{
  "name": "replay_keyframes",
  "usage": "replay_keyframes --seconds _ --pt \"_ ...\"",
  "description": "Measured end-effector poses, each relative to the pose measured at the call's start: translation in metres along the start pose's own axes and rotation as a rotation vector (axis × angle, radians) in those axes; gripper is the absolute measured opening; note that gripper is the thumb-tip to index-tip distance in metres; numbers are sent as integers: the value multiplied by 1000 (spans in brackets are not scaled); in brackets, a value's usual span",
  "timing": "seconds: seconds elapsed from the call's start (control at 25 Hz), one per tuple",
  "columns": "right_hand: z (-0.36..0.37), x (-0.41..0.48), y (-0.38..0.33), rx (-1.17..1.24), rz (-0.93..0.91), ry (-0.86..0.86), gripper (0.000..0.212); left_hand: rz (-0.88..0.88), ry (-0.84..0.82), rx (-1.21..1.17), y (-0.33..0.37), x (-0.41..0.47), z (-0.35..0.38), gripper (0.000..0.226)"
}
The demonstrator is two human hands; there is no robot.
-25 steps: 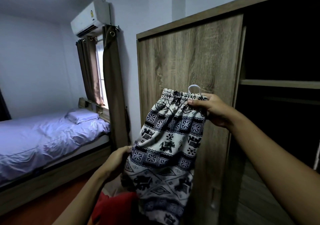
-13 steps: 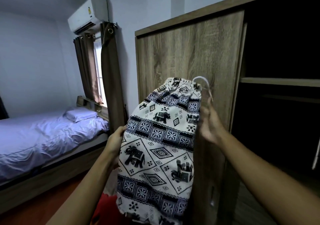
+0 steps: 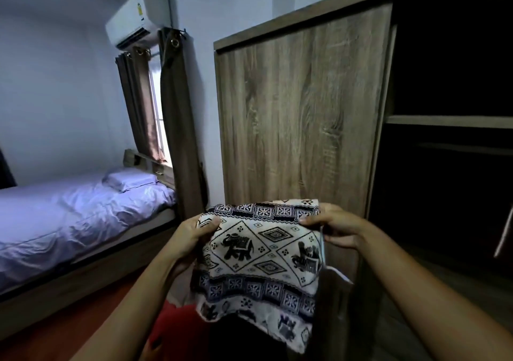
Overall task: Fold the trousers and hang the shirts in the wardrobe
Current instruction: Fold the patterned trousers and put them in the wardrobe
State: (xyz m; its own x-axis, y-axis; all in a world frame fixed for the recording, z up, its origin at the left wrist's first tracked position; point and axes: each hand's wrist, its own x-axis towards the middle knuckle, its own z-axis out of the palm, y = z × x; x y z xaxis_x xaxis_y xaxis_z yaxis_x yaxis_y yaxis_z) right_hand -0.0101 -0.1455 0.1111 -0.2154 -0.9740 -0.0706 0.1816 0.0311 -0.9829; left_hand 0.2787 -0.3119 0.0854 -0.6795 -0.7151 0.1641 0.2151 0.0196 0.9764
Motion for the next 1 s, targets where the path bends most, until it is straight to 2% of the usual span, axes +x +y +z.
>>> replay_keyframes --seconds 0.08,0.12,0.16,0.2,0.24,0.28,0.36,0.4,0.52,0.6,0.64,0.72,0.8,0.92,1.0 --pt "-5 0 -12 -40 33 82 37 57 12 57 7 -3 4 27" --pt "-7 -1 -17 -35 34 121 29 84 -5 49 8 -2 3 25" --pt "-11 -1 -20 -22 13 156 24 106 -29 49 13 -4 7 10" --pt "-14 -3 -22 -10 -30 161 25 154 -24 41 16 -6 9 14" --pt "-17 -3 -24 -28 -78 139 33 190 -10 85 17 -5 7 32" --pt "-17 -5 -24 -63 -116 97 44 232 26 135 16 0 7 37" --pt "-19 -7 -23 -175 -191 72 59 356 144 291 22 6 4 27" --pt "-19 -8 -24 -233 -244 116 61 414 180 391 26 9 2 25" --pt "-17 -13 -37 -377 -467 303 50 521 183 441 41 12 7 20" --pt "-18 -16 -45 -387 -574 370 40 511 166 304 51 7 24 19" --pt "-16 -18 -49 -315 -600 341 43 508 158 253 55 6 32 22" --pt "-14 -22 -46 -122 -557 208 68 481 122 176 56 6 50 18" --pt "-14 -25 -36 -27 -460 121 92 415 66 142 49 9 62 35" --pt "-15 -30 -17 -99 -388 147 107 305 -34 108 31 14 71 51" --pt "-19 -34 -10 -207 -361 272 105 271 -27 145 17 20 68 57"
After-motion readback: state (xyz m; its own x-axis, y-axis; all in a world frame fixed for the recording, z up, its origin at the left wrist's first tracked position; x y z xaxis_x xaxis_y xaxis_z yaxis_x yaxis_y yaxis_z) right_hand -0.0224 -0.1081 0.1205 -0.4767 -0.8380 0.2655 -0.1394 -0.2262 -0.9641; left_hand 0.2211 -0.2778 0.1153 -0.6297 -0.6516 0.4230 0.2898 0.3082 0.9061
